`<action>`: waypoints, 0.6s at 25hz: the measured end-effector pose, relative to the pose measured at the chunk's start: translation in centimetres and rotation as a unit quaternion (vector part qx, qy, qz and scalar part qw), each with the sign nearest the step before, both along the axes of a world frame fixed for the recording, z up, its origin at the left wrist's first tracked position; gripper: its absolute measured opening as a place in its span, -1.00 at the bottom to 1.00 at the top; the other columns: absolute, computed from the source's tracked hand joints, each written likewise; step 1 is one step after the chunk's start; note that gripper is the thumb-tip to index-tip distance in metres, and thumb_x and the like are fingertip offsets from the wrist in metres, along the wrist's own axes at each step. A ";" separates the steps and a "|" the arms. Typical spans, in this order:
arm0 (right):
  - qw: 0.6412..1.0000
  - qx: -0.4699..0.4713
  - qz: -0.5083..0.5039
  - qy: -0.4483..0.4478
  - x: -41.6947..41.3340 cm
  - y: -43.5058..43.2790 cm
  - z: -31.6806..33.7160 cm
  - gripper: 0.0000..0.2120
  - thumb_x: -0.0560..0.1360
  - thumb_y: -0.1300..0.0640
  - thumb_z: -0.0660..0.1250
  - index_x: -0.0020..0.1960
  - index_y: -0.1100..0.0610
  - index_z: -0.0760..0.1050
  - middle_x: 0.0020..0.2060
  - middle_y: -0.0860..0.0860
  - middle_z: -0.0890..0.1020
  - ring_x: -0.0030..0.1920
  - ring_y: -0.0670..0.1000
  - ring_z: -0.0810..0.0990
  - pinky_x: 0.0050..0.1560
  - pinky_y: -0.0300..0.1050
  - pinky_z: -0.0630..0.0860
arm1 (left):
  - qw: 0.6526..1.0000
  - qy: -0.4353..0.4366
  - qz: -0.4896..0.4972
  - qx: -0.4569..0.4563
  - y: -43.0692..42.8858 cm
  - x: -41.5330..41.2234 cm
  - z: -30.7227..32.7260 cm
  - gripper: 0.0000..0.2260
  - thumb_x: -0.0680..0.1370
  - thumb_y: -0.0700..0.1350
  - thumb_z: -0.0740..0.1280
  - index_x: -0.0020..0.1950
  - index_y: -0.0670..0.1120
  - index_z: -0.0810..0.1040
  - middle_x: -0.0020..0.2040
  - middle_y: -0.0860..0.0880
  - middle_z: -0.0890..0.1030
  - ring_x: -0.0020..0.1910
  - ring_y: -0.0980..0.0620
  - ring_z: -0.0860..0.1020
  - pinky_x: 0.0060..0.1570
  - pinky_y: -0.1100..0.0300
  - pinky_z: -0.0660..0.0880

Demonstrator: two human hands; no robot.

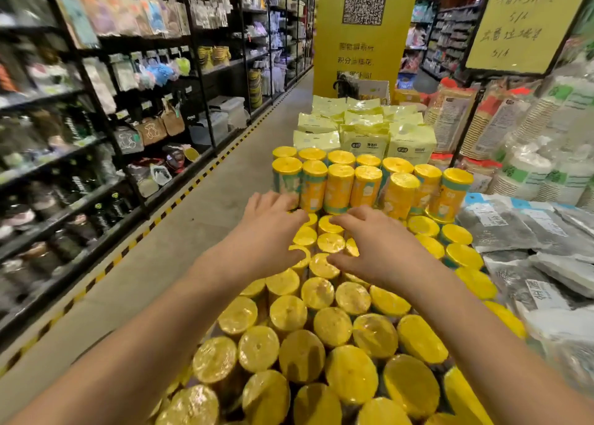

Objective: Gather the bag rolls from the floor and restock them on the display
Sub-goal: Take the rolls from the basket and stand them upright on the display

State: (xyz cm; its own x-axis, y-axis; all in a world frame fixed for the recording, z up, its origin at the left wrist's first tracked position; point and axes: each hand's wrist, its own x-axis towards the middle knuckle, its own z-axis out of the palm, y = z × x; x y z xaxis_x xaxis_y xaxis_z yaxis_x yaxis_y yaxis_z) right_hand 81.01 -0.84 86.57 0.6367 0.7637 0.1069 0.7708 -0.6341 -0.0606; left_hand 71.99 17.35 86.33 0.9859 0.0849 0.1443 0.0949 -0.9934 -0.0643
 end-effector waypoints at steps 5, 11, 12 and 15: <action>0.995 -0.008 0.095 0.025 -8.5 7.1 -1.5 -0.36 0.50 -0.28 0.32 0.51 -0.11 0.30 0.44 0.03 0.39 0.40 0.12 0.40 0.30 0.02 0.44 | 0.990 0.086 0.109 0.006 5.4 -10.6 -1.6 -0.45 0.55 0.22 0.33 0.50 0.08 0.33 0.54 -0.10 0.21 0.52 -0.19 0.14 0.50 -0.10 0.06; 0.990 -0.020 0.133 0.050 -17.7 17.6 -4.2 -0.38 0.50 -0.29 0.32 0.50 -0.11 0.31 0.35 0.00 0.47 0.33 0.09 0.47 0.24 0.02 0.49 | 0.978 0.138 0.157 -0.019 16.3 -20.5 -6.1 -0.42 0.55 0.23 0.33 0.53 0.15 0.29 0.61 -0.04 0.15 0.57 -0.15 0.08 0.54 -0.13 0.01; 0.989 -0.023 0.135 0.059 -19.3 20.1 -5.1 -0.38 0.50 -0.29 0.31 0.49 -0.11 0.31 0.34 -0.01 0.48 0.32 0.09 0.48 0.24 0.04 0.50 | 0.979 0.140 0.150 -0.023 18.7 -22.0 -7.3 -0.43 0.55 0.22 0.34 0.53 0.14 0.29 0.60 -0.04 0.15 0.57 -0.15 0.09 0.54 -0.13 0.00; 0.987 -0.047 0.123 0.095 -23.4 28.1 -8.1 -0.40 0.50 -0.28 0.31 0.47 -0.10 0.33 0.34 -0.01 0.49 0.33 0.09 0.49 0.24 0.06 0.51 | 0.981 0.148 0.111 -0.052 25.9 -25.6 -11.2 -0.45 0.54 0.19 0.37 0.50 0.12 0.34 0.57 -0.02 0.20 0.54 -0.13 0.13 0.51 -0.09 0.05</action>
State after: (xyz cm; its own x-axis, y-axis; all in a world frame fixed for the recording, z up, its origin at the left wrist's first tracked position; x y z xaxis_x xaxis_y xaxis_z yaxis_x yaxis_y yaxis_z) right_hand 57.58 27.26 78.46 0.4319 0.8987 -0.0760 0.8827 -0.4385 -0.1688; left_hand 46.39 43.28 75.08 0.9389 0.3009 -0.1672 0.3017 -0.9532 -0.0213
